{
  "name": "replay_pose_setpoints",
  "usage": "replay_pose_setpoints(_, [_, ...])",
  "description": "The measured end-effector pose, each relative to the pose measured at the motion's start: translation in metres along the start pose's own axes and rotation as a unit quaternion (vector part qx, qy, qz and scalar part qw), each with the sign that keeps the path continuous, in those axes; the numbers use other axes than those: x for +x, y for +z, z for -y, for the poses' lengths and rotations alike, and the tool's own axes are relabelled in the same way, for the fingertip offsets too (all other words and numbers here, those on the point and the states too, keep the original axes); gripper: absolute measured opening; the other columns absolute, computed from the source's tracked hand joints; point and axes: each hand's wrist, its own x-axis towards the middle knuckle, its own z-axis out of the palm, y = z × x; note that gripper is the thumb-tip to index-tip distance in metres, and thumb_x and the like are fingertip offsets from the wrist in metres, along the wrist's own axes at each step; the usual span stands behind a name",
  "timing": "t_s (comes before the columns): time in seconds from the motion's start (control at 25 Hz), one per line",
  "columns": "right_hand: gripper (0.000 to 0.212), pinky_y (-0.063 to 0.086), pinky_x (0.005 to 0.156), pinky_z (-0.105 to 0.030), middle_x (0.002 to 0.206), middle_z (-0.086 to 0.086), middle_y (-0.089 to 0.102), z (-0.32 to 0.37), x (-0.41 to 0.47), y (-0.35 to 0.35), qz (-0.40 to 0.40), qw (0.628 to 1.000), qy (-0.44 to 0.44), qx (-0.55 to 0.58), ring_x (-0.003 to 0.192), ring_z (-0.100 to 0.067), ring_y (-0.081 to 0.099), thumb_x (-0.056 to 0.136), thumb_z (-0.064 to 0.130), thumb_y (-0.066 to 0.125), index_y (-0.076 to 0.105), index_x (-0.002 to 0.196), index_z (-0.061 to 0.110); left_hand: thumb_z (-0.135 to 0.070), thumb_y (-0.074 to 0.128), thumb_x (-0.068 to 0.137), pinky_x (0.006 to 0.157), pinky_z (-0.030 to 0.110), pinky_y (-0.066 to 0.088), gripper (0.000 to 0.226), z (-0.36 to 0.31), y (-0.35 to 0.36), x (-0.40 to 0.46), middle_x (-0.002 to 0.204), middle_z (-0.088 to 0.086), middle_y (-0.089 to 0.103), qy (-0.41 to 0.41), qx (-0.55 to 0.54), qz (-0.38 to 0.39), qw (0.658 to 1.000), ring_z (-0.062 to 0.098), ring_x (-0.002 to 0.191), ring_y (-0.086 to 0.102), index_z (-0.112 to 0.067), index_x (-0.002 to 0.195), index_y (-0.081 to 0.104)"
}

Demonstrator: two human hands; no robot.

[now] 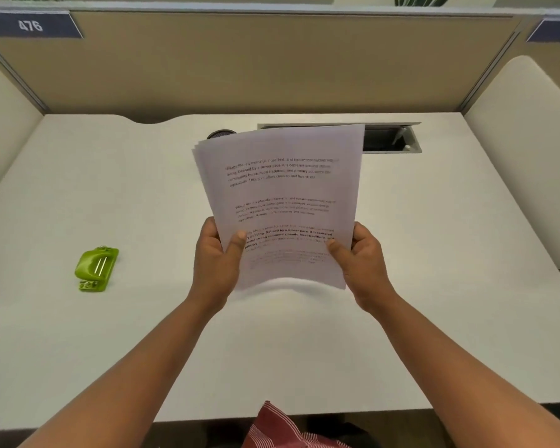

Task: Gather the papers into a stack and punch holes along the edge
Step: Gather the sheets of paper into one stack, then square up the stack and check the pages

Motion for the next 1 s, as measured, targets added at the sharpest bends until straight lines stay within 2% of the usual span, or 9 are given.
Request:
replay_pose_setpoints(0.08, [0.025, 0.059, 0.089, -0.037, 0.11, -0.002, 0.076, 0.006, 0.0, 0.001, 0.004, 1.0, -0.023, 0.008, 0.103, -0.024, 0.072, 0.094, 0.002, 0.065, 0.066, 0.111, 0.019, -0.009, 0.058, 0.101, 0.087, 0.028, 0.059, 0.026, -0.008, 0.001, 0.001, 0.118, -0.008, 0.071, 0.021, -0.011, 0.0, 1.0, 0.01, 0.108, 0.068, -0.021, 0.124, 0.056])
replay_pose_setpoints(0.2, [0.029, 0.059, 0.088, -0.032, 0.108, 0.004, 0.077, 0.007, -0.001, 0.002, 0.01, 1.0, -0.02, 0.005, 0.102, -0.018, 0.073, 0.091, 0.0, 0.068, 0.067, 0.11, 0.023, -0.007, 0.059, 0.1, 0.085, 0.02, 0.057, 0.024, -0.008, 0.0, -0.001, 0.11, -0.014, 0.073, 0.022, -0.022, 0.009, 0.999, 0.005, 0.104, 0.069, -0.017, 0.121, 0.056])
replay_pose_setpoints(0.32, [0.031, 0.06, 0.088, -0.034, 0.106, 0.01, 0.078, 0.004, -0.004, 0.004, 0.032, 0.999, -0.016, -0.02, 0.1, -0.016, 0.073, 0.093, 0.001, 0.065, 0.07, 0.107, 0.028, -0.008, 0.058, 0.1, 0.089, 0.023, 0.058, 0.025, -0.002, -0.002, -0.007, 0.113, -0.012, 0.073, 0.005, -0.006, 0.027, 1.0, 0.009, 0.107, 0.069, -0.019, 0.123, 0.059])
replay_pose_setpoints(0.44, [0.028, 0.061, 0.086, -0.04, 0.104, 0.009, 0.078, 0.005, -0.004, 0.006, 0.035, 0.998, -0.029, -0.036, 0.098, -0.02, 0.074, 0.094, 0.002, 0.066, 0.073, 0.102, 0.028, -0.01, 0.057, 0.102, 0.084, 0.025, 0.06, 0.024, -0.005, -0.002, -0.009, 0.115, -0.008, 0.073, -0.003, -0.009, 0.027, 1.0, 0.013, 0.105, 0.071, -0.021, 0.122, 0.061])
replay_pose_setpoints(0.64, [0.036, 0.059, 0.08, -0.028, 0.098, 0.012, 0.079, 0.015, -0.004, 0.012, 0.048, 0.997, -0.059, -0.02, 0.093, -0.014, 0.074, 0.094, -0.007, 0.06, 0.074, 0.1, 0.026, -0.008, 0.057, 0.101, 0.077, 0.019, 0.057, 0.02, -0.011, -0.006, -0.004, 0.111, -0.006, 0.073, 0.023, -0.021, 0.007, 0.999, 0.011, 0.099, 0.071, -0.023, 0.113, 0.064])
replay_pose_setpoints(0.84, [0.049, 0.061, 0.086, -0.043, 0.101, 0.003, 0.077, 0.007, -0.007, 0.018, 0.068, 0.995, -0.041, -0.062, 0.097, -0.023, 0.071, 0.092, -0.006, 0.056, 0.076, 0.093, 0.038, -0.005, 0.055, 0.102, 0.082, 0.021, 0.058, 0.023, 0.006, -0.008, -0.005, 0.11, -0.006, 0.075, -0.025, -0.003, 0.028, 0.999, 0.011, 0.101, 0.071, -0.018, 0.117, 0.066])
replay_pose_setpoints(0.92, [0.055, 0.061, 0.086, -0.035, 0.097, 0.012, 0.077, 0.01, -0.007, 0.019, 0.069, 0.995, -0.049, -0.054, 0.094, -0.014, 0.072, 0.093, -0.008, 0.055, 0.076, 0.09, 0.043, -0.004, 0.054, 0.102, 0.08, 0.018, 0.056, 0.023, 0.003, -0.009, -0.004, 0.11, -0.005, 0.075, -0.009, -0.002, 0.023, 1.0, 0.01, 0.1, 0.071, -0.019, 0.115, 0.067])
replay_pose_setpoints(1.0, [0.053, 0.061, 0.085, -0.031, 0.096, 0.013, 0.077, 0.01, -0.005, 0.018, 0.069, 0.995, -0.051, -0.049, 0.093, -0.01, 0.072, 0.093, -0.009, 0.054, 0.075, 0.091, 0.039, -0.003, 0.054, 0.102, 0.079, 0.017, 0.056, 0.024, 0.001, -0.01, -0.004, 0.107, -0.007, 0.075, 0.0, -0.004, 0.02, 1.0, 0.007, 0.096, 0.071, -0.021, 0.111, 0.067])
